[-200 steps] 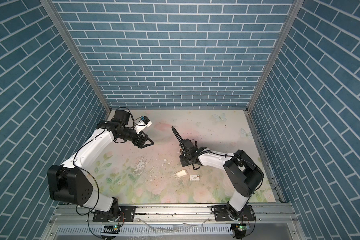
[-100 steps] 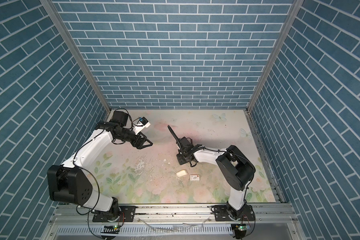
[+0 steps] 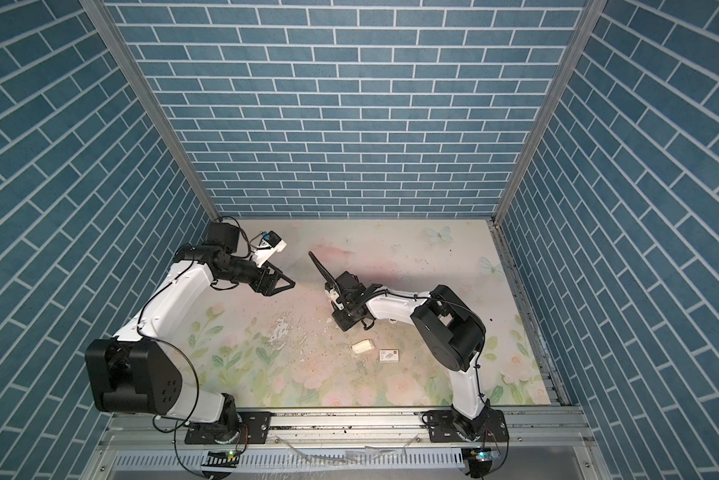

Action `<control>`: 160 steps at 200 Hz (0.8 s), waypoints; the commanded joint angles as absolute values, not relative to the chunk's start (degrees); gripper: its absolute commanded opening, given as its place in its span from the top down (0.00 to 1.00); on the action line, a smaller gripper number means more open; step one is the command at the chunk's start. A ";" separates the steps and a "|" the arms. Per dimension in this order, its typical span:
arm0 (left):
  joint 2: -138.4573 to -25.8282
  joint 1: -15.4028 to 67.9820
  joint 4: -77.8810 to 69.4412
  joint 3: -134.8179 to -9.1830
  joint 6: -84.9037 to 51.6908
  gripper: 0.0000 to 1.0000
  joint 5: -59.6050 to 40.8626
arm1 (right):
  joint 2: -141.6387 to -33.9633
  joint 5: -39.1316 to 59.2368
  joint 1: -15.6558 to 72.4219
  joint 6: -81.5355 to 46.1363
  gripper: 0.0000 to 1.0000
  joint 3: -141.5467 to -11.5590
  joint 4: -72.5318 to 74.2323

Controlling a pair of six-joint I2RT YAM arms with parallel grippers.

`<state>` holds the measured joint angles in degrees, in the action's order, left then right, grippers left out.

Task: Load the staples into the stapler
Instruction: 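Lift and rotate the pink stapler with the right gripper toward the robot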

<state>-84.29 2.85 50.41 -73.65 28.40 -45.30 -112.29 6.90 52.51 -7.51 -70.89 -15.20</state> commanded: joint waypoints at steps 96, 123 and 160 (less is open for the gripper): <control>-86.40 2.64 47.32 -74.24 30.26 0.16 -45.94 | -94.56 8.94 53.12 -17.72 0.58 -60.10 -13.39; -88.17 2.73 46.70 -75.06 30.22 0.17 -46.91 | -91.20 12.92 53.26 -23.31 0.65 -56.35 -10.94; -89.97 3.08 44.90 -75.97 28.79 0.17 -46.32 | -96.02 20.61 53.50 -32.08 0.76 -54.78 -2.11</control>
<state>-88.64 2.92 46.52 -74.04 29.91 -45.76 -92.44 14.44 53.21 -23.92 -55.77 -8.32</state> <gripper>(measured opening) 0.829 0.262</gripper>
